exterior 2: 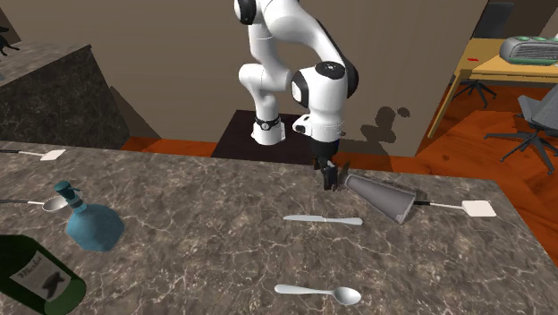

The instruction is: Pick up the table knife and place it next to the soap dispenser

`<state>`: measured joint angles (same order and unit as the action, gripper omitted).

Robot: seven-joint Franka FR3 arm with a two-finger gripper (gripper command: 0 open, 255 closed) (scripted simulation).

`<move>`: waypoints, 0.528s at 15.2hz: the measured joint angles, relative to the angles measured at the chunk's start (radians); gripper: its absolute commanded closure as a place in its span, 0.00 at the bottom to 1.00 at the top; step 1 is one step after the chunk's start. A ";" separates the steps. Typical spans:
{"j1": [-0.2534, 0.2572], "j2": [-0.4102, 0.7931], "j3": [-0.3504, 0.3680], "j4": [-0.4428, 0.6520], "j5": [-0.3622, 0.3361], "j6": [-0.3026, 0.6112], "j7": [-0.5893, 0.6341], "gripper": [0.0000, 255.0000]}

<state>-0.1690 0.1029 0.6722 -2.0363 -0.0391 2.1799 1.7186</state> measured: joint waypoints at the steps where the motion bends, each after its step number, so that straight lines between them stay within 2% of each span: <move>1: 0.008 0.040 -0.008 0.038 -0.039 -0.004 0.057 0.00; 4: 0.060 0.177 -0.046 0.152 -0.156 -0.005 0.230 0.00; 6: 0.096 0.252 -0.079 0.236 -0.211 -0.023 0.321 0.00; 8: 0.113 0.292 -0.098 0.264 -0.239 -0.016 0.360 0.00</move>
<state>-0.0560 0.3952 0.5743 -1.7724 -0.2782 2.1635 2.0782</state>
